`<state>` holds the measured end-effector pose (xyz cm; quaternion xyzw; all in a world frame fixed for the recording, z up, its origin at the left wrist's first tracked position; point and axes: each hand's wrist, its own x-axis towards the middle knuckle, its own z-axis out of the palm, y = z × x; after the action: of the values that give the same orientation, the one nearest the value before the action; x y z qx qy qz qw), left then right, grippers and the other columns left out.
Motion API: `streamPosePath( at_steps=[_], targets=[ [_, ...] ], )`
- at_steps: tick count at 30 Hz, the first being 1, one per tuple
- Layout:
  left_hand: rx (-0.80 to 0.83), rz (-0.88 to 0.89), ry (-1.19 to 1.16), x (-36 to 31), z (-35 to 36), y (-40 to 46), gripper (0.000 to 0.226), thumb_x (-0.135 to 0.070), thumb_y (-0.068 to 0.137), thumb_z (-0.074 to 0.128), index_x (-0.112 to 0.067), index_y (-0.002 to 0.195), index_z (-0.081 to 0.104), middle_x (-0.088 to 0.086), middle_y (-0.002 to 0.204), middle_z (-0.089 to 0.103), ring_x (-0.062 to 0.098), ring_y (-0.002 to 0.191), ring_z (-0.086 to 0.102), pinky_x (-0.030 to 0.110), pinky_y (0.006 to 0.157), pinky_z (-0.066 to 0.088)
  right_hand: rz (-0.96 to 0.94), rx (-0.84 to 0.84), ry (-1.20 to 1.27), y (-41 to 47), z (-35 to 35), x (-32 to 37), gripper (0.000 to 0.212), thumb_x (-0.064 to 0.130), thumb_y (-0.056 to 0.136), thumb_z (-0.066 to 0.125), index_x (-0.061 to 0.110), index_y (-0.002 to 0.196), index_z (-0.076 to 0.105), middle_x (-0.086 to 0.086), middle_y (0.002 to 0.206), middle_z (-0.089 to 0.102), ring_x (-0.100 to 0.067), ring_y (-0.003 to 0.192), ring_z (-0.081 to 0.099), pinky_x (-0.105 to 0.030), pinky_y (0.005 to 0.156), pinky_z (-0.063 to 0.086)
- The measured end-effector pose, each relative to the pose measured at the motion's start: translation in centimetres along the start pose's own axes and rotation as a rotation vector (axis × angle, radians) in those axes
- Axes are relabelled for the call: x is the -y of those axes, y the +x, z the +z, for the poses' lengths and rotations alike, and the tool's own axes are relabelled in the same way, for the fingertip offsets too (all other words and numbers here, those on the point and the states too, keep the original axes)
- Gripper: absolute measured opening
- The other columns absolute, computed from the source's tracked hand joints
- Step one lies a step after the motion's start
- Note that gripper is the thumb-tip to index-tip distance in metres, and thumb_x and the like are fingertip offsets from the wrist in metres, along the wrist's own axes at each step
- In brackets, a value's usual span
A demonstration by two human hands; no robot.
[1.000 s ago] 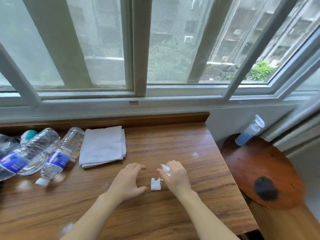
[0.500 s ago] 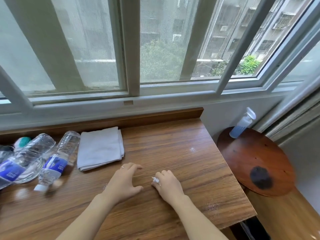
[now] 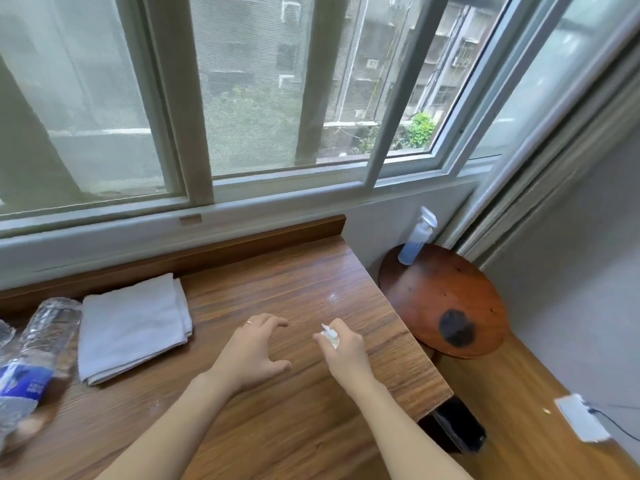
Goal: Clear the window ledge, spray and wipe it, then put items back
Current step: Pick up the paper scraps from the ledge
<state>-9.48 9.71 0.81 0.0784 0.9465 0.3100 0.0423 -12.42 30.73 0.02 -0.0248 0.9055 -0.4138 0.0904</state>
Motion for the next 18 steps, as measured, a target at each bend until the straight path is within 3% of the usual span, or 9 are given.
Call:
streamPosePath(
  at_steps=[6,11,14,18],
  targets=[
    [0.093,0.136,-0.036,-5.6,2.6,4.5,0.074,-0.055,0.068,0.069,-0.03,0.134,0.048,-0.01,0.136,0.049,0.011,0.13,0.04,0.033,0.105,0.037,0.124,-0.146,0.002,-0.7,-6.4,-4.0,0.031,0.035,0.092,0.067,0.022,0.076,0.044,0.002,0.075,0.055,-0.016,0.072,0.049,-0.019,0.057,0.034],
    [0.158,0.216,-0.019,-11.1,6.5,9.1,0.069,-0.049,0.074,0.073,-0.029,0.134,0.046,-0.012,0.134,0.046,0.009,0.128,0.038,0.025,0.103,0.035,0.227,-0.31,0.024,-0.4,-12.9,-10.4,0.027,0.038,0.091,0.066,0.017,0.084,0.052,0.0,0.08,0.06,-0.021,0.078,0.057,-0.037,0.069,0.047],
    [0.2,0.234,-0.025,-14.8,10.3,11.9,0.067,-0.045,0.076,0.073,-0.027,0.135,0.046,-0.011,0.132,0.046,0.011,0.127,0.038,0.023,0.098,0.034,0.279,-0.361,0.029,-0.2,-17.0,-15.3,0.024,0.038,0.093,0.065,0.019,0.088,0.053,0.0,0.085,0.062,-0.018,0.08,0.059,-0.033,0.068,0.051],
    [0.248,0.292,-0.066,-22.0,17.0,16.1,0.07,-0.047,0.072,0.071,-0.027,0.134,0.048,-0.018,0.127,0.044,0.004,0.124,0.039,0.013,0.097,0.03,0.384,-0.407,0.038,0.2,-22.0,-23.4,0.023,0.039,0.094,0.065,0.021,0.091,0.051,-0.003,0.093,0.062,-0.019,0.084,0.058,-0.03,0.067,0.045]
  ],
)
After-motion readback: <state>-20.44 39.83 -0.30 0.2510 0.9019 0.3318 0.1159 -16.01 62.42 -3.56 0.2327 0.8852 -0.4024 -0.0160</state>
